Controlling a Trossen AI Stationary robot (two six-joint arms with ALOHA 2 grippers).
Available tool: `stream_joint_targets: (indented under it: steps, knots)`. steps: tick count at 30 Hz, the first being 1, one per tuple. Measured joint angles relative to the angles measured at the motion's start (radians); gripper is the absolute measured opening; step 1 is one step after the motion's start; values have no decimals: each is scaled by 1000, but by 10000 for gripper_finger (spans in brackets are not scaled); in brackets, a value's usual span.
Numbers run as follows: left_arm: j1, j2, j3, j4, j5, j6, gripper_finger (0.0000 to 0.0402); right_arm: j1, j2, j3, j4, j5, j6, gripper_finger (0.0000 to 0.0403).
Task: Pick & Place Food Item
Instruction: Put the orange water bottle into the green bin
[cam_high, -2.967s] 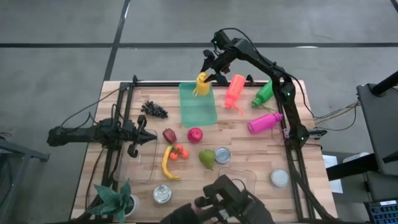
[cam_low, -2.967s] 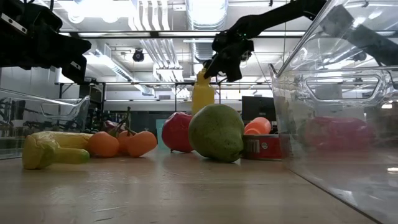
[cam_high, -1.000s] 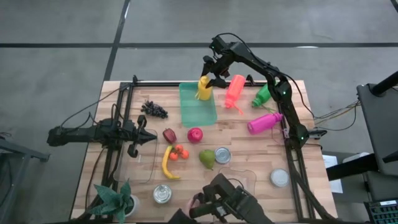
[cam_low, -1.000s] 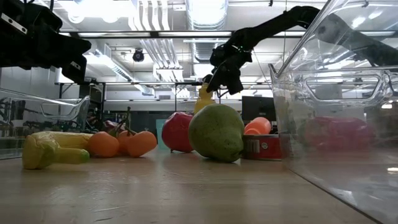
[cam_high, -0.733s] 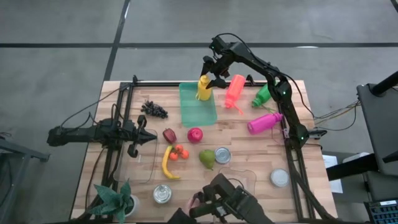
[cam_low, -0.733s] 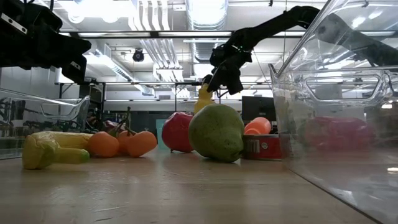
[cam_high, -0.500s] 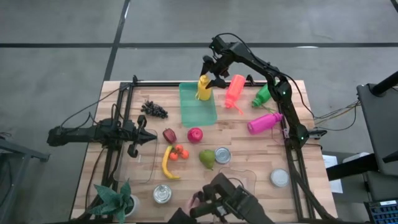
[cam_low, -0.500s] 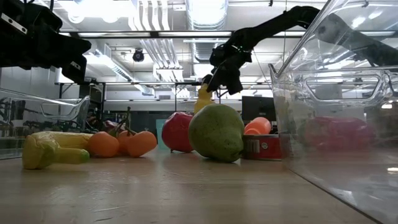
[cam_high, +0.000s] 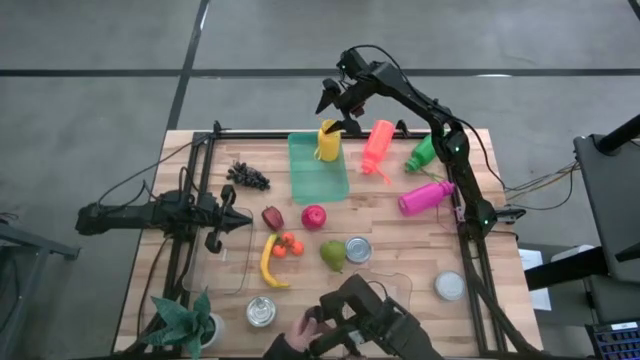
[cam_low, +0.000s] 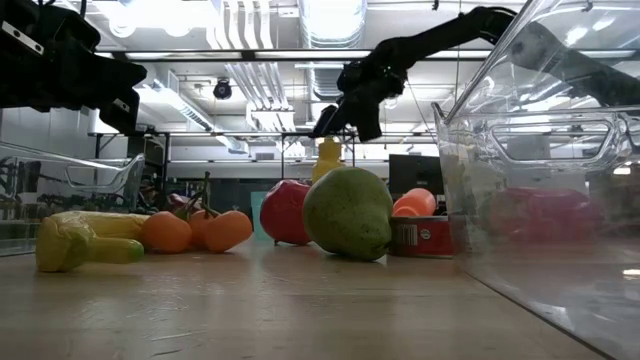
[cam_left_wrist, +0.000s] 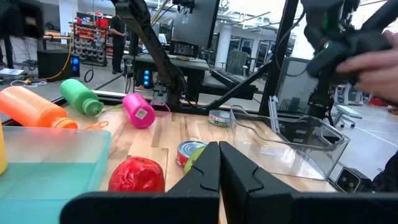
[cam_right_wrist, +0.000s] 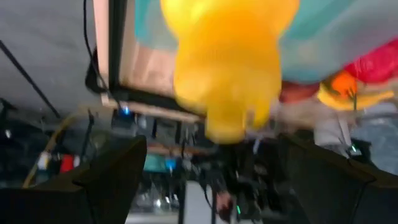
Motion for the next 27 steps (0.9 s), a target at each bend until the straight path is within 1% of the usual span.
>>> stream_joint_targets:
  steps: [2, 4, 7, 9, 11, 13, 15, 19, 21, 23, 27]
  knots:
    - [0, 0, 0, 0, 0, 0, 1, 0, -17, -5, 29, -61, -11, 359]
    - [0, 0, 0, 0, 0, 0, 1, 0, -40, -5, 39, -101, -41, 359]
    - [0, 0, 0, 0, 0, 0, 1, 0, -89, -5, 46, -133, -128, 359]
    - [0, 0, 0, 0, 0, 0, 1, 0, -126, -5, 49, -134, -218, 359]
    - [0, 0, 0, 0, 0, 0, 1, 2, -166, -5, 48, -134, -354, 359]
    - [0, 0, 0, 0, 0, 0, 1, 4, -205, -5, 43, -134, -544, 359]
    - [0, 0, 0, 0, 0, 0, 1, 7, -238, -5, 33, -135, -790, 359]
    - [0, 0, 0, 0, 0, 0, 1, 20, -292, -7, -98, -134, -1324, 359]
    - [0, 0, 0, 0, 0, 0, 1, 28, -315, -7, -185, -134, -1508, 359]
    - [0, 0, 0, 0, 0, 0, 1, 33, -338, -7, -256, -134, -1582, 359]
    - [0, 0, 0, 0, 0, 0, 1, 46, -366, -7, -336, -122, -1597, 359]
